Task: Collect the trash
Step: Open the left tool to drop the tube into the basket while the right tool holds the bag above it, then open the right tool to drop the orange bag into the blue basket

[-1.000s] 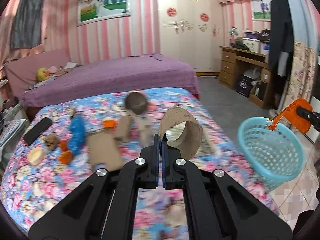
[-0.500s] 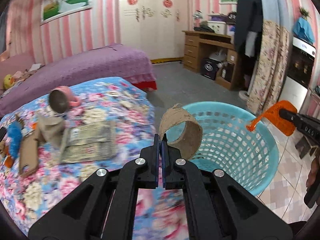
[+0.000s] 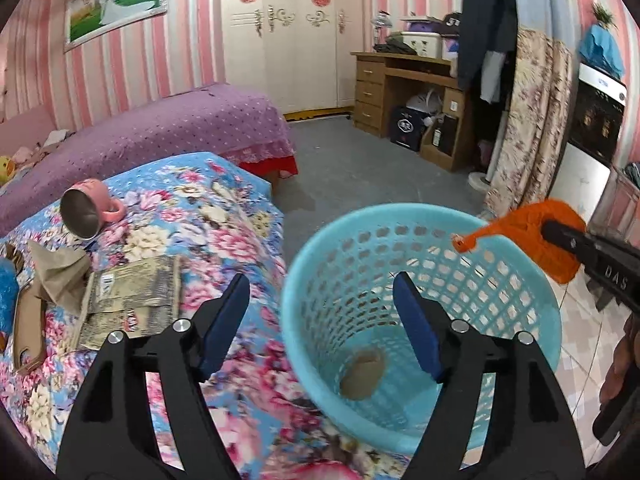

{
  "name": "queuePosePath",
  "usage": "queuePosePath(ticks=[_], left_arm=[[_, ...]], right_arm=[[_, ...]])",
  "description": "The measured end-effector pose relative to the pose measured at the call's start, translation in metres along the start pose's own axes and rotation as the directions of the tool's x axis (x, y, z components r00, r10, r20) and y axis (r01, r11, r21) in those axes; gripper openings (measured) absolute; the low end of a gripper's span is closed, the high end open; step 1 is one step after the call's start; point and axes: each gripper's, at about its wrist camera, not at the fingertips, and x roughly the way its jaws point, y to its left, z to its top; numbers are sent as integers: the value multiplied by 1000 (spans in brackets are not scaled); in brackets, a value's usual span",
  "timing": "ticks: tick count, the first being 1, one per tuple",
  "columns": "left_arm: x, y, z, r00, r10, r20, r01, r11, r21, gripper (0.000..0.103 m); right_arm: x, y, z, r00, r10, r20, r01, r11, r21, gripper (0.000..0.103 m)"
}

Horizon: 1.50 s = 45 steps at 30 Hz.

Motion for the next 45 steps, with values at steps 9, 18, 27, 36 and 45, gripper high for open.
queuePosePath(ticks=[9, 18, 27, 36, 45], left_arm=[[-35, 48, 5, 991, 100, 94, -90, 991, -101, 95], [-68, 96, -2, 981, 156, 116, -140, 981, -138, 97], [-93, 152, -6, 967, 223, 127, -197, 962, -188, 97], [-109, 214, -24, 941, 322, 101, -295, 931, -216, 97], [-119, 268, -51, 919, 390, 58, -359, 889, -283, 97]], right_arm=[[13, 19, -1, 1000, -8, -22, 9, 1000, 3, 7], [31, 73, 2, 999, -28, -43, 26, 999, -45, 56], [22, 115, 5, 999, -48, 6, 48, 996, -74, 96], [14, 143, 9, 997, -59, 52, 62, 997, -54, 99], [20, 176, 8, 997, -42, 67, 46, 997, -63, 99]])
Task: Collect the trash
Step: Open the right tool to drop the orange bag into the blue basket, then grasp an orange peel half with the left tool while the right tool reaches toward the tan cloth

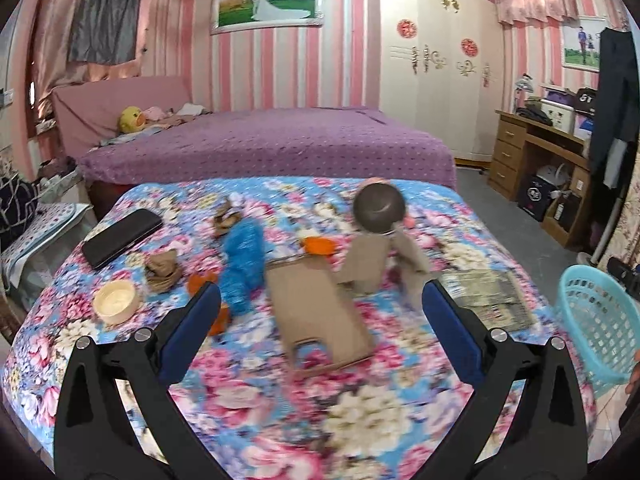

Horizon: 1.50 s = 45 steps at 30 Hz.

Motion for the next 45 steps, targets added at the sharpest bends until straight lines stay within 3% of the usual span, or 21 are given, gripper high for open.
queuePosePath(ticks=[12, 21, 24, 26, 30, 34, 38, 45], left_arm=[[29, 67, -21, 991, 91, -98, -93, 995, -23, 97], [56, 90, -35, 976, 37, -217, -52, 997, -65, 94], [66, 94, -33, 971, 37, -238, -55, 996, -72, 86], [71, 97, -29, 970, 25, -241, -48, 995, -89, 72], [87, 104, -26, 962, 2, -274, -33, 994, -109, 56], [95, 101, -25, 955, -25, -297, -4, 995, -99, 33], [92, 104, -23, 957, -48, -287, 20, 995, -97, 25], [55, 119, -14, 977, -11, -213, -5, 997, -75, 25]], right_arm=[[8, 37, -3, 1000, 11, 4, -11, 999, -46, 99], [14, 56, -4, 1000, 11, -1, -11, 998, -68, 99], [20, 60, -4, 1000, 18, -17, -19, 998, -59, 99], [24, 64, -5, 999, 32, -27, -33, 998, -54, 99], [30, 80, -7, 997, 53, -47, -57, 995, -77, 99], [33, 94, -10, 995, 77, -62, -82, 993, -90, 99], [34, 111, -15, 993, 91, -76, -101, 986, -133, 98], [30, 136, -19, 985, 152, -81, -163, 973, -165, 98]])
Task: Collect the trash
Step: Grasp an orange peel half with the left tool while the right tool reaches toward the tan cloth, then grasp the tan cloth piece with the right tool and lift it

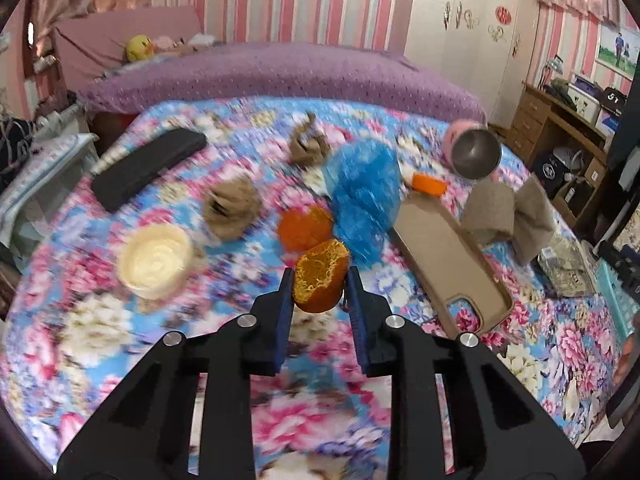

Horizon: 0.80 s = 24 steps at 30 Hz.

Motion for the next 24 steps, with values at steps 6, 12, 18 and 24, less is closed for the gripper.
queuePosePath(ticks=[6, 12, 18, 24], left_arm=[[-13, 21, 11, 992, 98, 79, -95, 995, -41, 25], [-15, 32, 15, 989, 121, 87, -114, 990, -82, 25], [-17, 33, 16, 986, 133, 100, -126, 989, -71, 25], [-22, 36, 16, 985, 133, 110, -124, 988, -88, 25]], right_arm=[[14, 54, 9, 994, 104, -22, -105, 991, -84, 97], [45, 95, 13, 988, 112, -109, -130, 977, -169, 62], [65, 107, 10, 976, 162, -145, -186, 968, -169, 20], [31, 94, 19, 985, 170, -27, -173, 971, -167, 11]])
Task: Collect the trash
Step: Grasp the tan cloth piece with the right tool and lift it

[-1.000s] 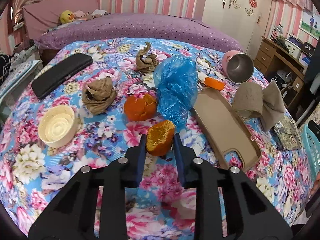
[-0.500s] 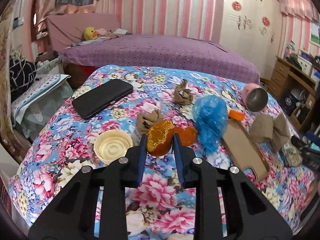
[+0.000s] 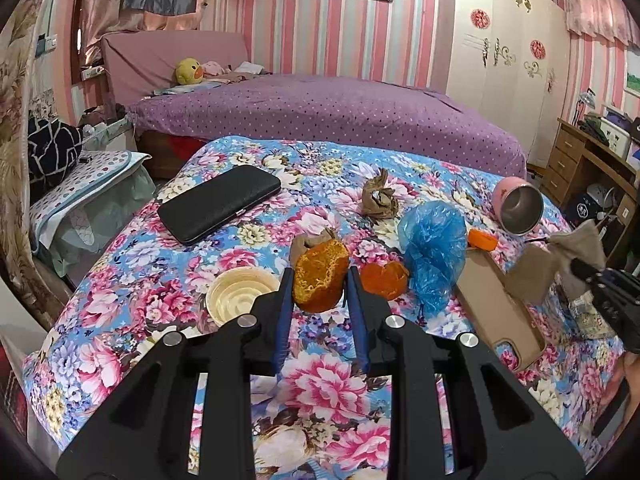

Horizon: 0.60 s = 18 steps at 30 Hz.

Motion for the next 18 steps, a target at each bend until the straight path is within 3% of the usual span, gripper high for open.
queuePosePath(ticks=[5, 18], left_arm=[[-8, -3, 0, 1000, 0, 22, 0, 1000, -5, 25], [-29, -38, -10, 998, -39, 44, 37, 999, 29, 25]], right_arm=[[-27, -16, 3, 999, 9, 47, -10, 1000, 26, 10], [-79, -56, -19, 998, 1, 59, -3, 1000, 29, 10]])
